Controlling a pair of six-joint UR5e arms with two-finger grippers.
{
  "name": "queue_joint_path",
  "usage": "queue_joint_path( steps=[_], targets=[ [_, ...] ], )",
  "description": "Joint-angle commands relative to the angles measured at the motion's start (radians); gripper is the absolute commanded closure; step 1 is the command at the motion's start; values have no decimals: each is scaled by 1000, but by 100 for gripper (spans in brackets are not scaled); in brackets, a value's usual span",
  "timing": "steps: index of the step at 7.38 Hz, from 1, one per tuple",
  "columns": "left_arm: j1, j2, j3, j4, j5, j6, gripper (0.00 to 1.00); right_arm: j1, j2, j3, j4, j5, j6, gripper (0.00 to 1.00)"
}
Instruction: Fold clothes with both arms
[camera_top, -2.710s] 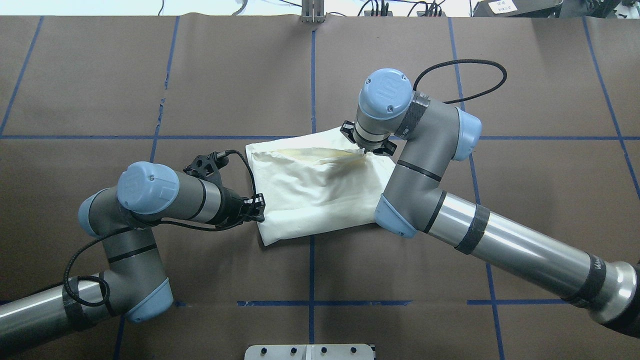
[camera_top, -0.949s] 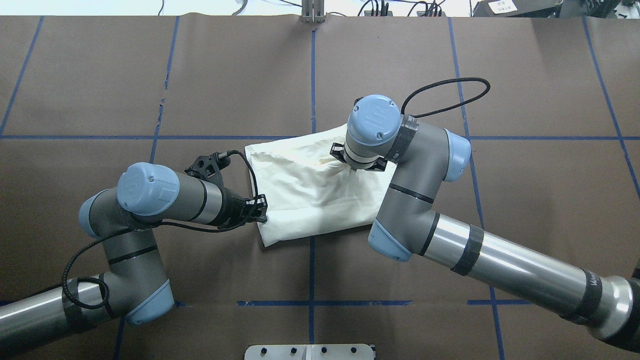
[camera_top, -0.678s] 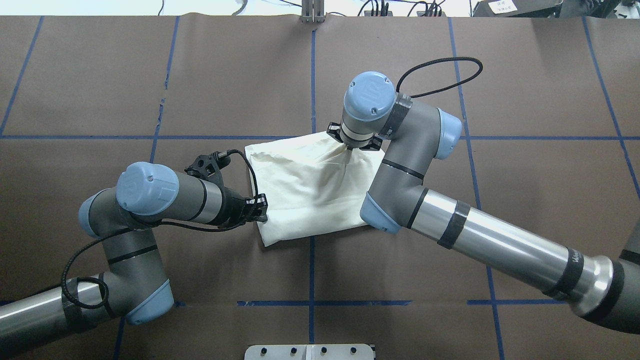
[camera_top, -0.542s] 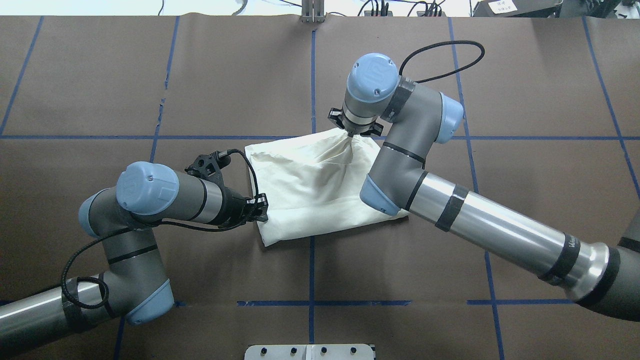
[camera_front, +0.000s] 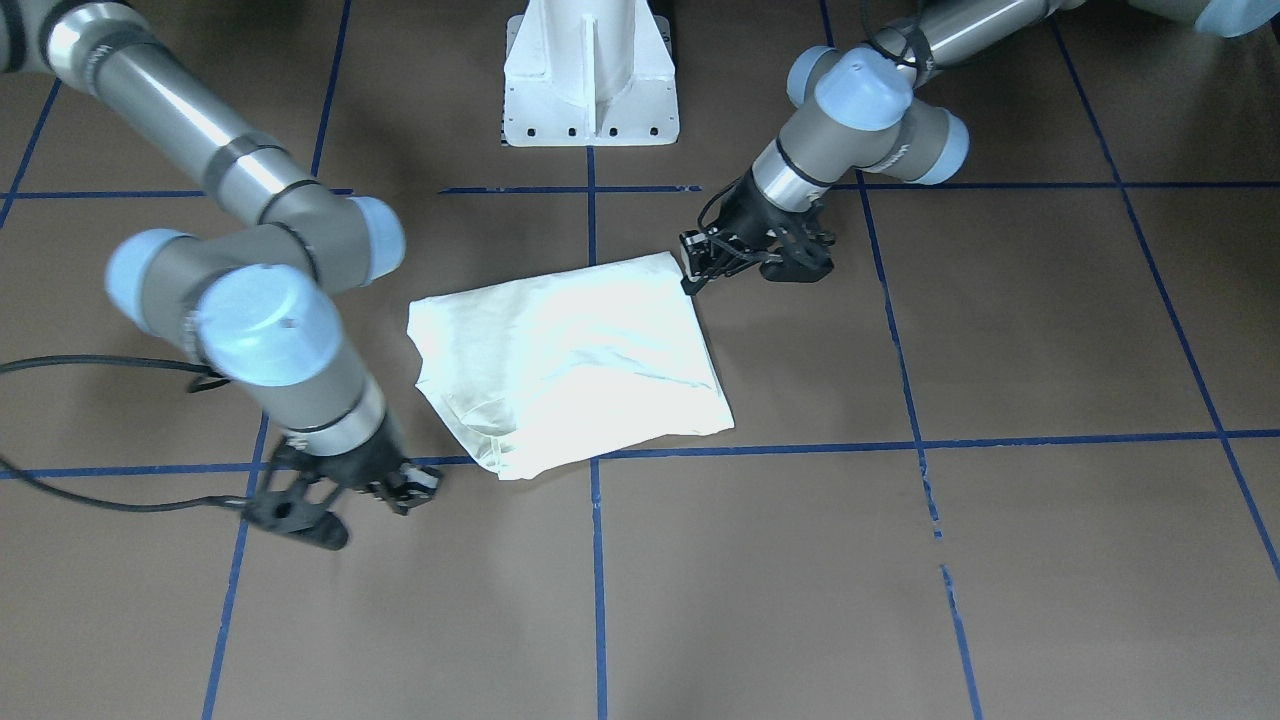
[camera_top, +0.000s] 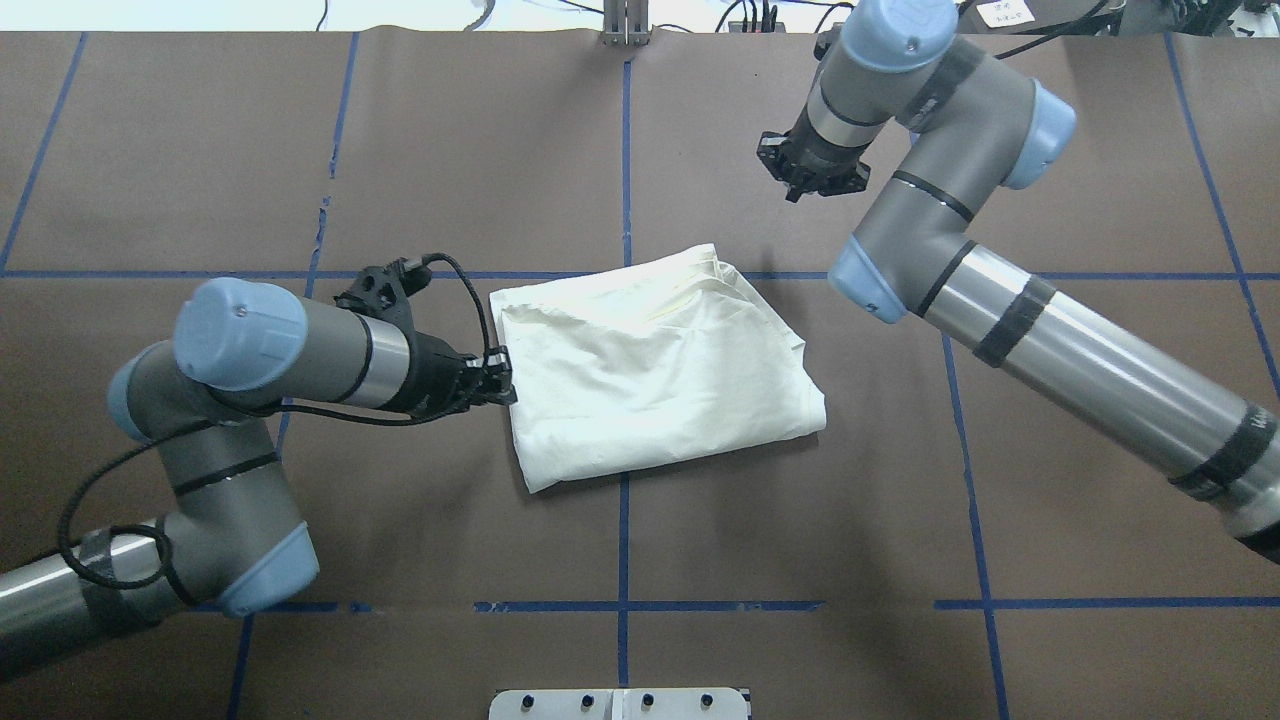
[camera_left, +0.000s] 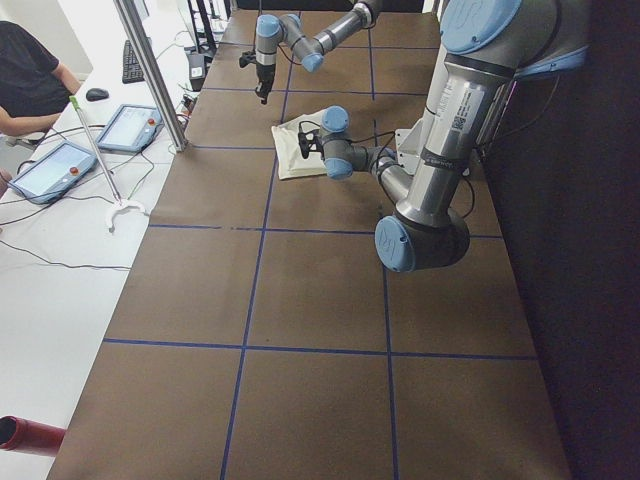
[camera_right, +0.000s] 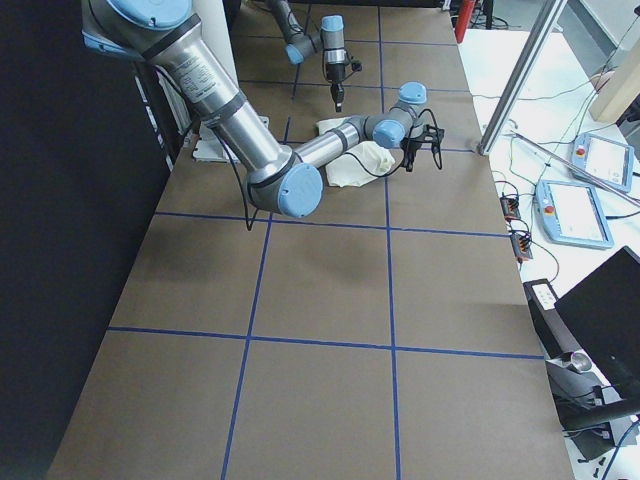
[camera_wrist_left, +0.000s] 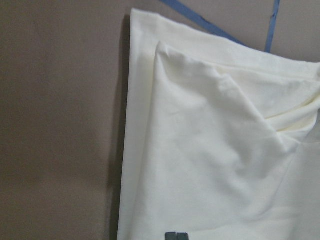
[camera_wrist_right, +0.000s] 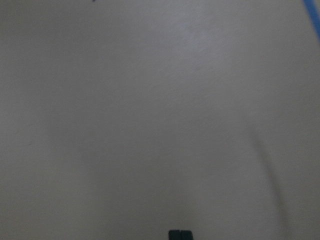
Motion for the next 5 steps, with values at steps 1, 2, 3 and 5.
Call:
queue_joint_path(
  steps=[1,2,3,5],
  targets=[
    [-165,161,-90,2,-95,255,100,160,-233,189,-5,126,-199,100],
    [-225,251,-122,2,-118,385,100,250,-311,226,-5,193,-303,100],
    [-313,325,-139,4,-164,527,100,322,-411,270,-3,215,-420,100],
    [-559,446,-139,52,-256,896,100,444,-533,294,-26,246,-682,100]
  ],
)
